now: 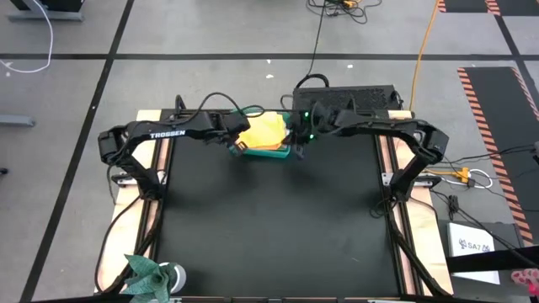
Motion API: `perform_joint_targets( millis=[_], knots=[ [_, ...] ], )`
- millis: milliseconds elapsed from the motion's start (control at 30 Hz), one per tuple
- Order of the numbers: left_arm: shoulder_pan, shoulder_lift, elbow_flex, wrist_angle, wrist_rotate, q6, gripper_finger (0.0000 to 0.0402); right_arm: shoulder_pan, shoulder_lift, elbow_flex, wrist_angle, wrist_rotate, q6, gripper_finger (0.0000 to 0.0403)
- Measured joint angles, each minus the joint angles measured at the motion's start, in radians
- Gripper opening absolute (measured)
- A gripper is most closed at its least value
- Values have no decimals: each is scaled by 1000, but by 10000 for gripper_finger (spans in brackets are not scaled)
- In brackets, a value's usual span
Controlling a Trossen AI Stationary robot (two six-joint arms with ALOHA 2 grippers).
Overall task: Fold microfiber towels
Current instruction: Return to Home Position
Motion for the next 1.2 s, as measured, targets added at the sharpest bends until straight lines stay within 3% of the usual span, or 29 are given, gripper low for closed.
perform_joint_targets(
  millis=[167,300,467,667,833,1000,1200],
  knots=[
    [23,-8,1,-89,-100,-45,62,67,21,-88,27,0,27,0],
    [60,-8,0,-162,-90,-90,62,117,19,-135,45,-1,19,0],
    [70,-8,0,-154,-52,-109,62,136,20,-235,219,132,18,0],
    [72,-8,0,-174,-54,-137,62,116,19,-343,428,186,75,0],
    [81,-8,0,-238,-95,-193,62,117,19,-379,459,189,76,0],
    [91,-8,0,-261,-83,-223,62,94,32,-403,492,264,55,0],
    [91,-8,0,-261,-45,-227,62,30,30,-402,507,267,36,0]
  ],
)
